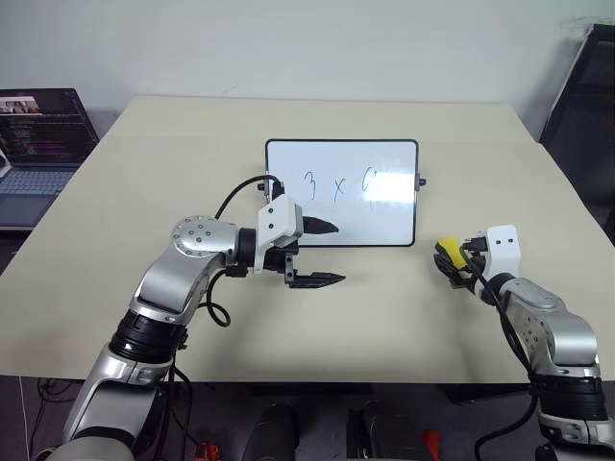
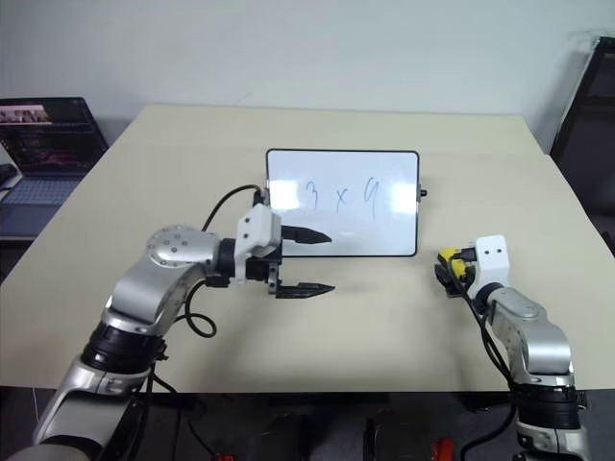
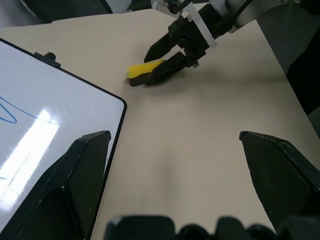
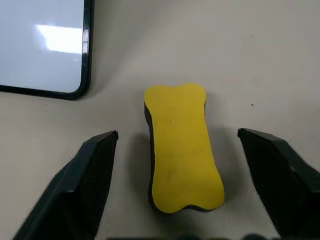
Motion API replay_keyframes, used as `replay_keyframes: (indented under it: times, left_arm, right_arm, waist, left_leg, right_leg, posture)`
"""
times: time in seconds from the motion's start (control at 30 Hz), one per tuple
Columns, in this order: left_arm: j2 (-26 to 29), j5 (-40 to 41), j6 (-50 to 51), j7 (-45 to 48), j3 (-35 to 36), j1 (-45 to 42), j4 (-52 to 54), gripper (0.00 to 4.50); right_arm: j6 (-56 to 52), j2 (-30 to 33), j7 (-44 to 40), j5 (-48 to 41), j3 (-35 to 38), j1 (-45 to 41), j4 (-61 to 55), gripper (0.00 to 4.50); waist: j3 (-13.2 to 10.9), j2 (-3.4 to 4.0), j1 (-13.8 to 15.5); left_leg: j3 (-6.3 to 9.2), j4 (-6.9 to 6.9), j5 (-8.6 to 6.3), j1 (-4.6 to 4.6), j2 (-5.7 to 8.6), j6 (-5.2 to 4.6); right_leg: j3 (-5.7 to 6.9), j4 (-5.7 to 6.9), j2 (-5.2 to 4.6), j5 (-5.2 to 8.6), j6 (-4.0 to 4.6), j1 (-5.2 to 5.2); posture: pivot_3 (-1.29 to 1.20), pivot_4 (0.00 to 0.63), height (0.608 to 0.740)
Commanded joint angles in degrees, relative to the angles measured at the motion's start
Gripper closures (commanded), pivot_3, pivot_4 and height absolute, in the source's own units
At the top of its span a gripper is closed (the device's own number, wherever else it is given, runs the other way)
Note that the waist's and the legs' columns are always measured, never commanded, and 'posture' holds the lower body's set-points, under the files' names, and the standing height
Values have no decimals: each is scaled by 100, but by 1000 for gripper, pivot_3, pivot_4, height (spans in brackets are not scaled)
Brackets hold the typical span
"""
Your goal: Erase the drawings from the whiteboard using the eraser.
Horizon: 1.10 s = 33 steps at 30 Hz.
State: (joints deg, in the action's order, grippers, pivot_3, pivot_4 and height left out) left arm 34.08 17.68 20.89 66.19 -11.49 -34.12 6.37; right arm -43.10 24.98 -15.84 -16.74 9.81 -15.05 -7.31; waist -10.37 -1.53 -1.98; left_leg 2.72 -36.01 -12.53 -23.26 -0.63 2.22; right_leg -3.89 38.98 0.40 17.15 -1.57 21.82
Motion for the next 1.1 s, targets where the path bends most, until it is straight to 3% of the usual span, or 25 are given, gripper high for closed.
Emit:
replay_keyframes:
  times: [0.03, 0.2, 0.53, 0.83, 1.1]
  left_arm:
    - [-5, 45, 20, -69, 56, -66, 268, 0]
    - [8, 35, 49, -151, 72, -8, 314, 0]
    - [29, 82, 202, -259, 101, 63, 470, 0]
    - [103, 105, 309, -303, 185, 78, 376, 0]
    - [210, 83, 153, -232, 277, 127, 133, 0]
  right_arm:
    - [116, 2, -33, 40, 13, -89, -21, 1723]
    - [146, -46, -60, 60, -29, -117, 14, 3388]
    - [178, -68, -22, 135, -73, -141, 45, 3430]
    - [338, -176, -38, 141, -110, -265, 40, 412]
    - [496, -229, 38, 214, -26, -375, 356, 412]
  waist:
    - [0, 0, 6]
    - [0, 0, 1]
    - [0, 0, 2]
    - [0, 0, 0]
    - [0, 0, 7]
  left_leg:
    - [1, 0, 0, 0, 0, 0]
    - [0, 0, 0, 0, 0, 0]
    - [1, -1, 0, 0, 0, 0]
    - [1, -2, 0, 1, -1, 0]
    - [1, -3, 0, 0, 0, 0]
  right_leg:
    - [0, 0, 0, 0, 0, 0]
    - [-1, 0, 0, 0, 0, 0]
    - [-1, 1, 0, 0, 0, 0]
    - [-1, 2, 0, -1, 1, 0]
    - [0, 2, -1, -1, 0, 0]
  posture:
    - [0, 150, 740]
    - [0, 150, 740]
    - [0, 150, 740]
    - [0, 150, 740]
    - [0, 150, 740]
